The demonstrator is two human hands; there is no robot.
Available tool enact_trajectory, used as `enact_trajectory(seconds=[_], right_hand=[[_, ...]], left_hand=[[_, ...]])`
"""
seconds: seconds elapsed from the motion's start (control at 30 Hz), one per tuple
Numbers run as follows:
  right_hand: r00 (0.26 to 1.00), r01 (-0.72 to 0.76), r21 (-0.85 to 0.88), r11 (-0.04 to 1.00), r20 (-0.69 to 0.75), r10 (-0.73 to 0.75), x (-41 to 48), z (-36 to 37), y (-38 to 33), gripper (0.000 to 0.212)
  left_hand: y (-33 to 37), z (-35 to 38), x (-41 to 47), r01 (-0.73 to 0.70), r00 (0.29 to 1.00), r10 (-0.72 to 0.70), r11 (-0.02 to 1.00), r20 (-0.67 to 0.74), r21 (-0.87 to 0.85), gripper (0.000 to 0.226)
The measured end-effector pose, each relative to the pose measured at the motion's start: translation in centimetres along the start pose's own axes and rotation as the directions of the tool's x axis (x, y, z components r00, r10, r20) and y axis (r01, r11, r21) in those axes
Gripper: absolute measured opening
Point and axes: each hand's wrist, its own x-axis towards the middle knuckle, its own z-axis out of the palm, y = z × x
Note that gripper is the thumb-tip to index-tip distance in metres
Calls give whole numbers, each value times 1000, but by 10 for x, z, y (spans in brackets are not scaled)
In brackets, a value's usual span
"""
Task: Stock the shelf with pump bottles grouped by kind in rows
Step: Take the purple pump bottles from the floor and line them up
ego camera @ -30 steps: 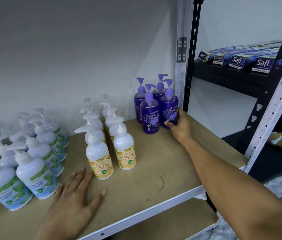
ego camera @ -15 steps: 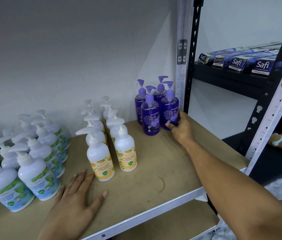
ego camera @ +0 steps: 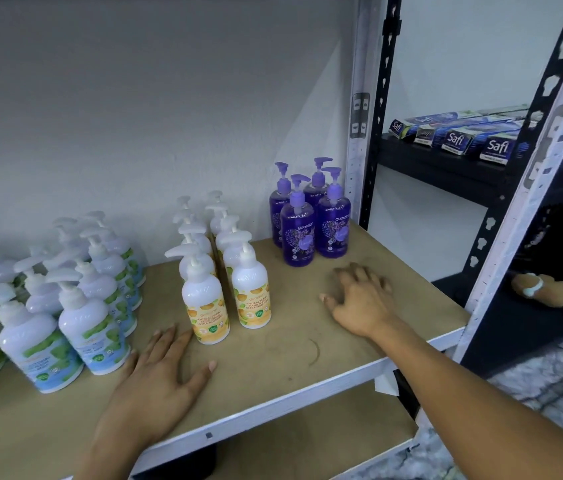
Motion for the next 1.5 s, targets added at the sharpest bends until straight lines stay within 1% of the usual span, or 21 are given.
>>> enact_trajectory(seconds=[0.07, 0.13, 0.23, 0.37, 0.43, 0.47, 0.57, 0.6, 0.67, 0.73, 0.83, 0.87, 0.93, 1.03, 1.1, 1.17, 1.27, 1.33, 1.43, 1.5], right_hand=[[996, 38, -30, 999, 87, -36, -23, -6, 3, 71], [989, 62, -54, 997, 139, -54, -45, -10, 5, 72], [985, 110, -44, 993, 140, -102, -82, -17, 11, 75], [981, 167, -14, 986, 103, -165, -142, -24, 27, 88], [979, 178, 1, 984, 106, -177, -175, -28, 39, 83], [980, 170, 14, 985, 108, -170, -194, -30, 46, 78], [985, 128, 34, 991, 113, -131, -255, -34, 75, 70], [986, 101, 46, 994, 126, -106, -279, -35, 86, 69], [985, 26, 71, 997, 165, -38, -327, -33, 112, 69], [975, -65, 87, 994, 217, 45, -374, -28, 140, 72], [937, -223, 94, 970, 296, 186, -440, -11, 184, 75], [919, -274, 86, 958, 317, 235, -459, -6, 197, 77], [881, -372, 79, 925, 346, 324, -492, 5, 222, 78], [837, -471, 73, 879, 353, 419, -528, 22, 252, 78], [820, -508, 69, 859, 345, 457, -544, 32, 270, 76], [802, -532, 41, 846, 347, 487, -553, 41, 285, 75], [790, -532, -29, 846, 342, 509, -558, 52, 306, 73], [799, -500, -70, 863, 347, 491, -558, 59, 319, 69], [801, -428, -134, 894, 401, 444, -558, 65, 335, 65], [806, -395, -146, 907, 419, 418, -558, 70, 342, 61]], left_hand=[[2, -3, -3, -8, 1000, 8, 1000, 10, 8, 82], [3, -4, -7, 2, 1000, -2, 1000, 12, 11, 81], [10, -3, -22, 42, 999, -41, 999, -13, 29, 77], [40, 10, -56, 99, 994, -96, 992, -47, 77, 71], [58, 16, -73, 115, 992, -113, 993, -50, 33, 69], [67, 20, -82, 113, 993, -112, 993, -46, 28, 70], [96, 31, -113, 86, 996, -86, 994, 0, 73, 85], [107, 34, -123, 78, 996, -80, 996, 37, 40, 86], [135, 39, -143, 55, 990, -45, 995, 130, -77, 78], [166, 52, -163, -38, 976, 72, 986, 204, -165, 71], [215, 91, -204, -261, 912, 312, 942, 266, -211, 67], [231, 107, -216, -336, 875, 389, 916, 288, -217, 66], [261, 141, -238, -459, 769, 521, 853, 370, -246, 65], [300, 194, -262, -540, 600, 614, 784, 513, -307, 67], [323, 226, -278, -554, 533, 632, 763, 563, -332, 67], [343, 254, -291, -563, 499, 637, 754, 588, -338, 66], [366, 288, -306, -542, 475, 619, 766, 625, -346, 62], [376, 305, -312, -534, 455, 612, 769, 647, -351, 55], [382, 326, -318, -562, 403, 614, 752, 679, -346, 58], [385, 333, -318, -599, 399, 626, 731, 670, -327, 55]])
